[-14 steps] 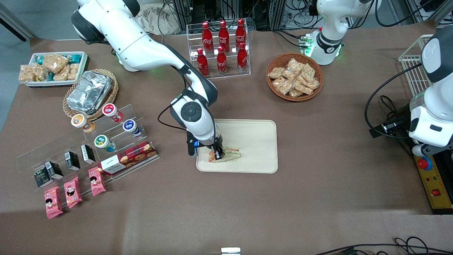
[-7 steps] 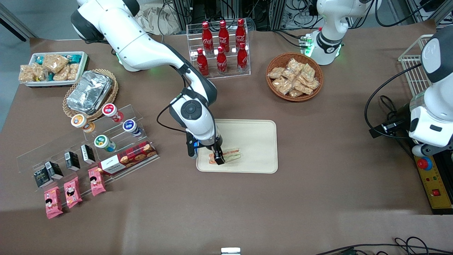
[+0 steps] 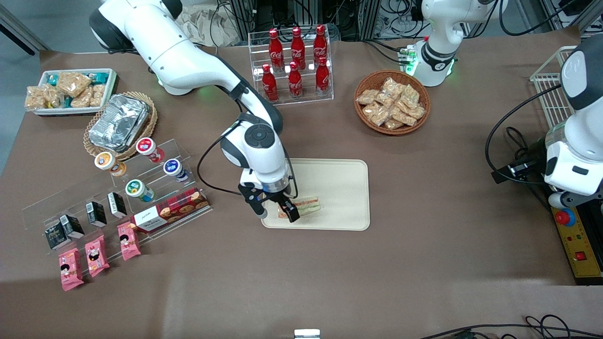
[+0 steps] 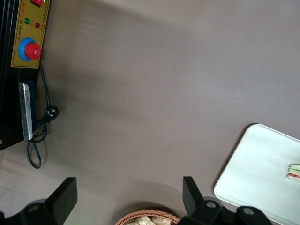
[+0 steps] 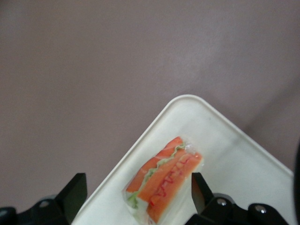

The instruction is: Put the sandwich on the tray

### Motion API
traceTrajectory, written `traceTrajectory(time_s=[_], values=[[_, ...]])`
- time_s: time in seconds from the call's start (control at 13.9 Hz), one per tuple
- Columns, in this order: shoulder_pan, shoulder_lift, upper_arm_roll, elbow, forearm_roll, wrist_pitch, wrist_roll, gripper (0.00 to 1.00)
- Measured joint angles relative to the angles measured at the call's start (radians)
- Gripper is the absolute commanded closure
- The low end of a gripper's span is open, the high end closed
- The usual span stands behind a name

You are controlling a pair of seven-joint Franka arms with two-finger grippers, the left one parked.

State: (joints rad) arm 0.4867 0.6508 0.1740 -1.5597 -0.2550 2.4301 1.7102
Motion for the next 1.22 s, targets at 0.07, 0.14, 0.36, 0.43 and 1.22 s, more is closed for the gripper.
traceTrajectory(time_s=[0.07, 0.14, 0.36, 0.43, 1.22], values=[[-0.019, -0.028, -0.001, 0.003, 0.083, -0.039, -0.114, 0.01], [-0.044, -0.062, -0.002, 0.007, 0.161, -0.092, -0.234, 0.01], [-0.144, -0.177, -0.005, 0.014, 0.281, -0.281, -0.556, 0.01], [-0.177, -0.211, -0.005, 0.014, 0.288, -0.342, -0.648, 0.01], [-0.332, -0.487, -0.299, 0.015, 0.413, -0.754, -1.469, 0.01]])
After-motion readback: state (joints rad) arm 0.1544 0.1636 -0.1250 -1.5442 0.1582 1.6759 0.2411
